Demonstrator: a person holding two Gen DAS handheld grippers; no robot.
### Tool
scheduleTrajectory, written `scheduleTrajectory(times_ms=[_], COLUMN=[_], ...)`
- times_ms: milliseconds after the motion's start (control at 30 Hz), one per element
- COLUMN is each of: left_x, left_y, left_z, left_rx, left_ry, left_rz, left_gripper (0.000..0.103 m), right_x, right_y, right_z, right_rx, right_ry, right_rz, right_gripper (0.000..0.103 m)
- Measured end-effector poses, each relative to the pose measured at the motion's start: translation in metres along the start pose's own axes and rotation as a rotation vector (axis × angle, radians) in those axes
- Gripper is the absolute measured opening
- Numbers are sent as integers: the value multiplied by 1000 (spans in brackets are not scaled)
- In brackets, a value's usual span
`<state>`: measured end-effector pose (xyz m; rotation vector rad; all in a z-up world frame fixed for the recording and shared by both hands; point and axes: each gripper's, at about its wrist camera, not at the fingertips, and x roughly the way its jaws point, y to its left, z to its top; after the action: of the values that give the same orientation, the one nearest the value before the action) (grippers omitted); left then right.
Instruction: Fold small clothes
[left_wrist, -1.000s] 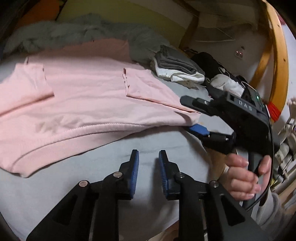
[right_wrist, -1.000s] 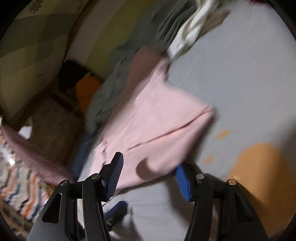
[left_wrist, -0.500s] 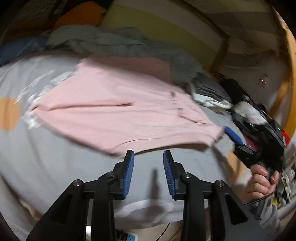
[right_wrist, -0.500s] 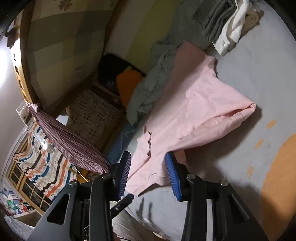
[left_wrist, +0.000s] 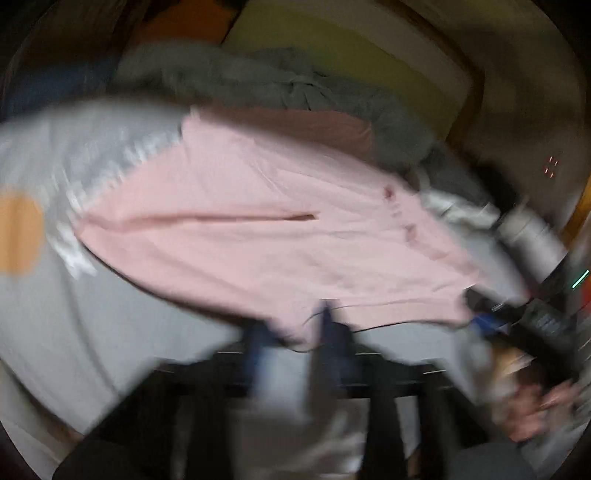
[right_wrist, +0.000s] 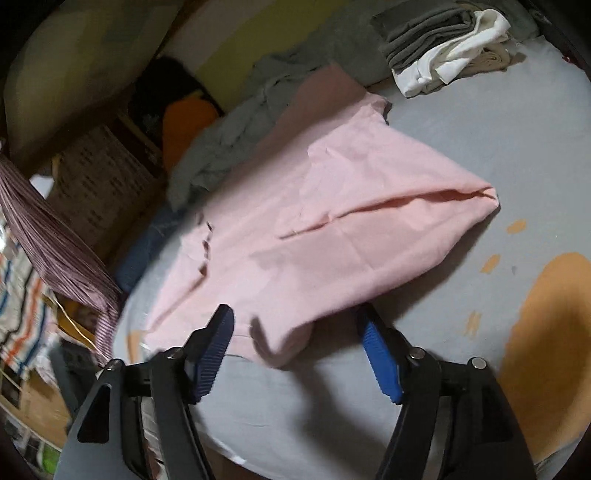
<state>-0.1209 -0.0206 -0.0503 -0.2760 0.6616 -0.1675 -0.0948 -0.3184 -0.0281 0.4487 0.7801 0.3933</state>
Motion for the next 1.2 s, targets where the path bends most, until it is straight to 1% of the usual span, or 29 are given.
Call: scheduleTrajectory(times_ms=[33, 67, 100, 167, 233, 300, 367, 433, 467, 500, 533, 567, 600, 633, 667, 733, 767, 800, 833, 867, 900, 933, 967, 1000, 1033, 1100, 1133, 1167, 1200], left_x=[-2, -7, -14, -27, -37, -35, -28, -23, -22, -24, -25, -27, -28, -29, -28, -22, -17, -17, -17, -16, -17, -18, -17, -14, -11, -1, 2, 2, 2], left_y=[-2, -1, -1, -1, 1, 7, 16, 27, 32, 38, 44, 51, 59, 66, 76, 91, 97, 100, 102, 101, 99, 96, 93, 90, 87, 79, 75, 69, 65], left_z=[-1, -3, -4, -6, -7, -11, -17, -20, -19, -17, -15, -13, -9, -6, -1, 7, 11, 15, 17, 18, 19, 18, 15, 12, 8, -3, -7, -10, -8], left_rx=[15, -2, -14, -4, -1, -6, -30, -88, -126, -169, -204, -238, -275, -308, -346, -398, -418, -434, -441, -439, -428, -413, -400, -395, -401, -438, -444, -431, -404], left_ry=[-6, -21, -30, -50, -62, -24, 10, 46, 51, 48, 41, 30, 17, 11, 13, 38, 53, 36, 26, 33, 34, 30, 38, 64, 90, 168, 194, 191, 171], left_rz=[7, -7, -13, -4, 5, 0, 33, 17, -4, -22, -25, -19, -20, -21, -20, -20, -41, -53, -47, -42, -42, -53, -78, -117, -165, -289, -327, -321, -288], left_gripper=[9, 9, 9, 8, 8, 8, 8, 11, 13, 24, 42, 50, 57, 58, 58, 58, 58, 58, 54, 54, 52, 43, 37, 30, 30, 30, 30, 30, 26], right_x=[-2, -4, -7, -19, -28, -25, -18, -19, -22, -25, -31, -36, -42, -46, -47, -43, -41, -39, -36, -32, -27, -18, -12, -8, -6, -5, -4, -3, -1], right_y=[4, 4, 3, 5, 12, 10, 3, -4, -6, -7, -11, -16, -21, -28, -35, -47, -51, -51, -51, -52, -52, -52, -51, -49, -44, -35, -33, -31, -28], right_z=[-1, -3, -5, -8, -10, -14, -18, -20, -19, -17, -16, -14, -12, -8, -2, 7, 9, 10, 11, 12, 11, 7, 3, 0, -1, -2, -2, -3, -6], right_rx=[-41, -54, -53, -50, -71, -57, -21, 23, 39, 53, 73, 93, 116, 145, 172, 212, 222, 222, 216, 217, 228, 253, 264, 260, 237, 182, 174, 169, 166], right_ry=[-1, -1, -1, -37, -56, -27, 20, 16, 10, -4, -37, -78, -113, -134, -134, -112, -100, -94, -81, -52, -20, 34, 64, 80, 84, 81, 84, 89, 100], right_rz=[-55, -83, -88, -72, -89, -105, -121, -110, -109, -116, -130, -141, -147, -159, -165, -145, -129, -119, -102, -61, -3, 101, 152, 170, 171, 146, 144, 152, 162], right_gripper=[38, 9, 6, 5, 5, 5, 5, 6, 14, 22, 45, 64, 68, 68, 68, 68, 66, 63, 50, 36, 35, 35, 35, 35, 35, 35, 35, 35, 33])
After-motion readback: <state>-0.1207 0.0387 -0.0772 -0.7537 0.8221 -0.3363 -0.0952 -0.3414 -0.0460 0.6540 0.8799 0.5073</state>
